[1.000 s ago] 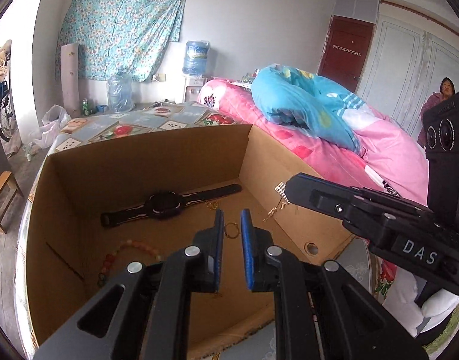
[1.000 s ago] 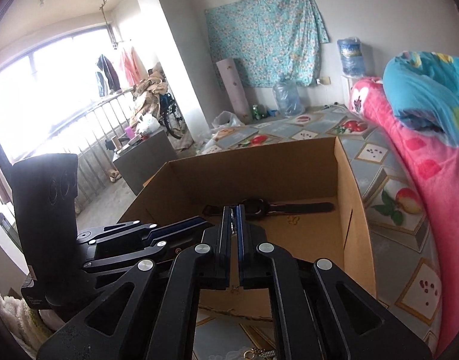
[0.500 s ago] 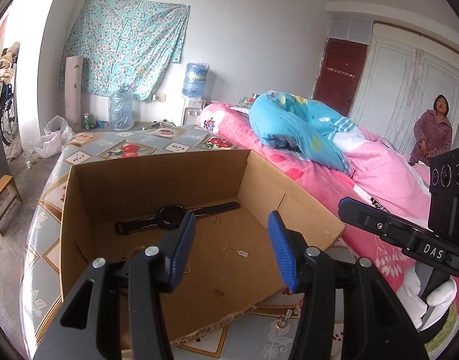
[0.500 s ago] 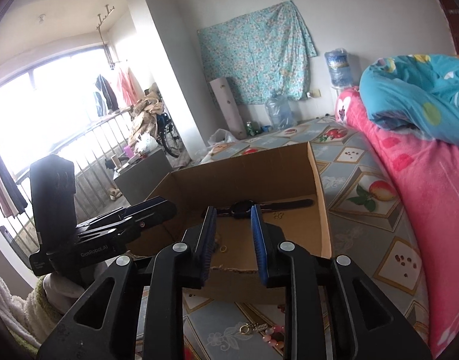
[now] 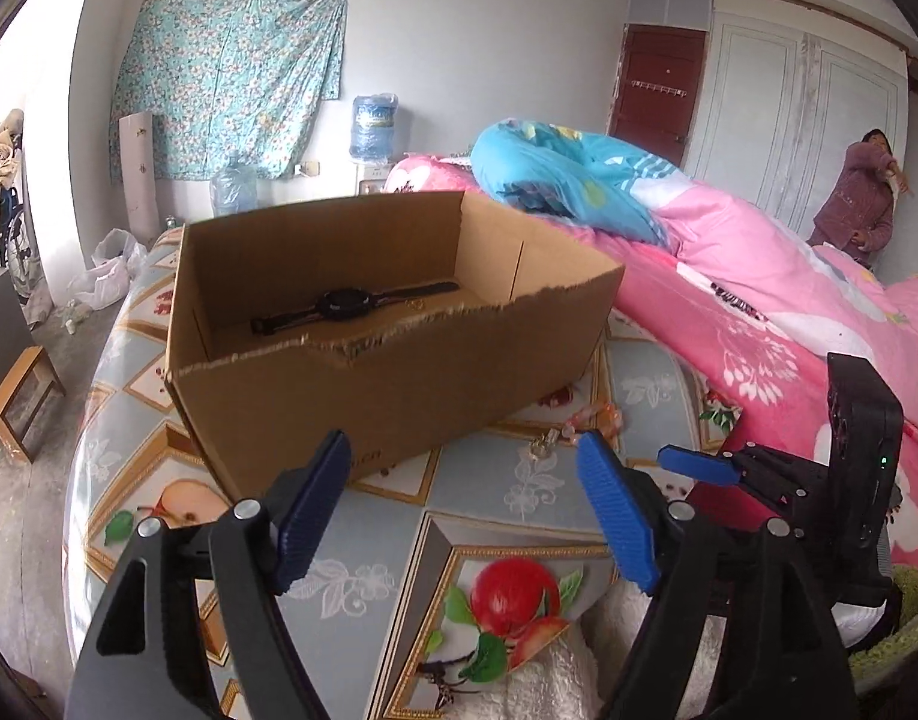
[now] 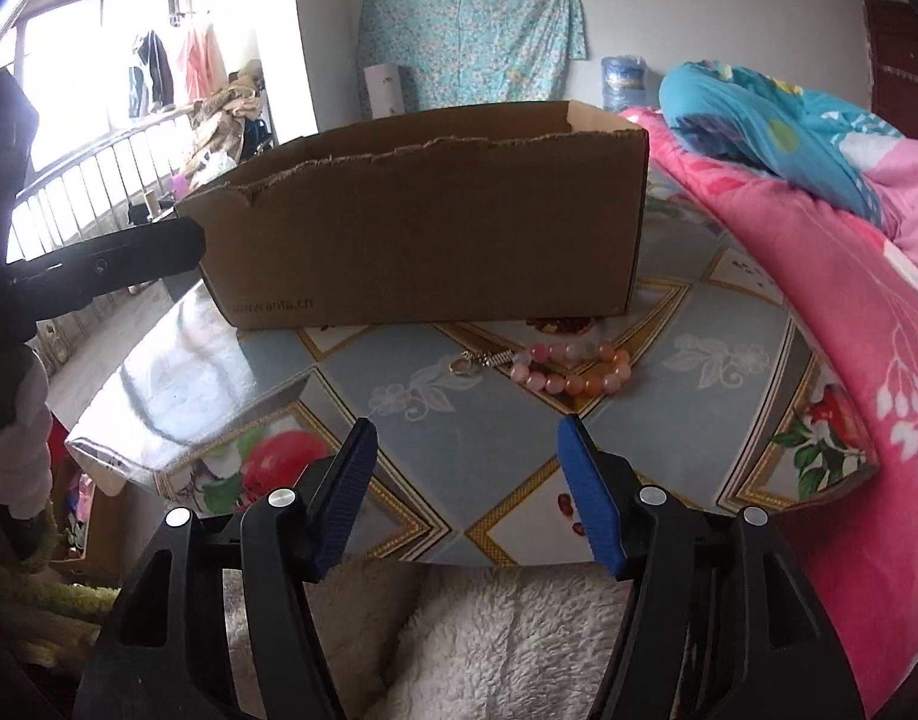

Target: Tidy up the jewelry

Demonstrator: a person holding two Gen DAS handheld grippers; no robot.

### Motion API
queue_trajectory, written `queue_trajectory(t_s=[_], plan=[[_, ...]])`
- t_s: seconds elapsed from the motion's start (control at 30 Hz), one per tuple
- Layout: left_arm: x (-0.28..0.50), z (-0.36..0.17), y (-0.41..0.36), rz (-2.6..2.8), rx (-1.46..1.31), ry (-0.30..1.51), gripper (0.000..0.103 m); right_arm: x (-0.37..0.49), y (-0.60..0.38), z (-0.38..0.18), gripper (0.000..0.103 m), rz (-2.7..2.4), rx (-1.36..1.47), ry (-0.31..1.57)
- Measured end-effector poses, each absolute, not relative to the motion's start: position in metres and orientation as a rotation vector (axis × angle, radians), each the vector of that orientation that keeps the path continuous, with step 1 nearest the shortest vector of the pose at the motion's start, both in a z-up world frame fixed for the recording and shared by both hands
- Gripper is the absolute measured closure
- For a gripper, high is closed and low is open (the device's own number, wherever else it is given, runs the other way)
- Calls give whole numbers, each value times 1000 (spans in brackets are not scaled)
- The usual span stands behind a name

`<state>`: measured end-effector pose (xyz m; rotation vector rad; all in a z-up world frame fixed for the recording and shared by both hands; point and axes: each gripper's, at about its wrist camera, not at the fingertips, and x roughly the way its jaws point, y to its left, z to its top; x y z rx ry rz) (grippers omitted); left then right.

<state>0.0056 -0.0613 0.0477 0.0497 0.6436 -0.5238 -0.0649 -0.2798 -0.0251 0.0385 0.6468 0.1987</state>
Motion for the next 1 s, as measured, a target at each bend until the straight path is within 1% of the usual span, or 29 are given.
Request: queue_trajectory(t_s=[0.1,0.17,0.2,0.3,0.47,0.53,0.57,0.6,1.0], plan=[[6,24,-68,-447,121,701,27,-67,-272,-36,37,191,8,651],[7,14,-70,-419,159,710,27,-65,-271,-37,33,182,8,640],[9,11,-71,-410,166,709,27,-65,-271,-39,30,179,10,633],[15,3,-71,-377,169,719,27,-59,-271,-48,29,181,13,653],[22,-2,-69,-344,143,729,27,-63,-263,-51,22,177,-35,642],[24,-6,-70,-330,143,741,27,-63,-259,-52,13,184,-52,650],[24,-7,-70,-327,140,748,27,-63,-258,-52,12,180,-62,651],[25,-8,-70,-324,137,752,27,-65,-255,-53,8,170,-70,653],[24,-7,-69,-306,125,750,27,-70,-258,-56,8,171,-60,639]])
